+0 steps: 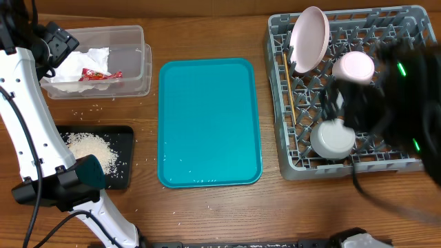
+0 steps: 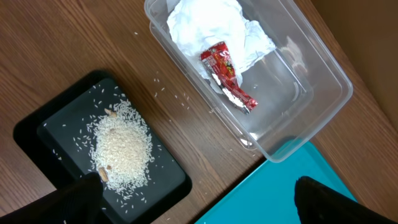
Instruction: Sort waste into correct bins and load items into the dishwasher
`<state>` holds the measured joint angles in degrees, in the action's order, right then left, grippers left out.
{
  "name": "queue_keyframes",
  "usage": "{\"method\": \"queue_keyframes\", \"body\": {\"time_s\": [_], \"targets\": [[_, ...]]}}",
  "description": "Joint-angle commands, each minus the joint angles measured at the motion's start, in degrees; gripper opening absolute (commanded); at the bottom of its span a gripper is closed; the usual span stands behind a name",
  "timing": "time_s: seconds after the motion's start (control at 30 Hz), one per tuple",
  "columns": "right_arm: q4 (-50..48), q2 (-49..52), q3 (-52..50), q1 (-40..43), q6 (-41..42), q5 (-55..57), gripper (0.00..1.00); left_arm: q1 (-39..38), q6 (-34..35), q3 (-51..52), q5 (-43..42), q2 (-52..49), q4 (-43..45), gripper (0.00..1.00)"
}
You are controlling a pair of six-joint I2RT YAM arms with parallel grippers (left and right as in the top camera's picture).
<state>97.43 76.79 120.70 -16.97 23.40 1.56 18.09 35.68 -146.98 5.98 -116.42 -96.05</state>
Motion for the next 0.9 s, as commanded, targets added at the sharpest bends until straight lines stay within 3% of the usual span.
{"method": "queue_keyframes", "body": {"time_s": [0.0,0.17,0.33,0.63,0.77,0.87], "targets": [[-0.4,-6.4,-6.8,-0.1,-1.1,-0.4,1.0,-0.1,0.3,-0.4,0.0,-0.1,0.1,1.0],[-0.4,-10.2,-9.0,-0.1,-1.2,-0.4,1.0,-0.1,0.3,-0.4,0.0,-0.1,0.1,1.0],[-0.4,-12.9,-9.3,-0.1,-7.8,1.2,1.0,-0.1,0.3,-0.4,0.0,-0.1,0.1,1.0],[-0.4,-26.2,-11.8,-0.1,-5.2,8.7,1.0,-0.1,0.3,-0.4,0.0,-0.1,0.1,1.0],[-0.9,-33.0,-18.1,1.5,-5.0,10.2,1.0,-0.1,0.3,-0.4,0.0,-0.1,0.1,1.0],[-6.7,-40.1,-27.7,4.9,-4.7,10.9,1.0,-0.1,0.3,-0.4,0.0,-0.1,0.1,1.0]]}}
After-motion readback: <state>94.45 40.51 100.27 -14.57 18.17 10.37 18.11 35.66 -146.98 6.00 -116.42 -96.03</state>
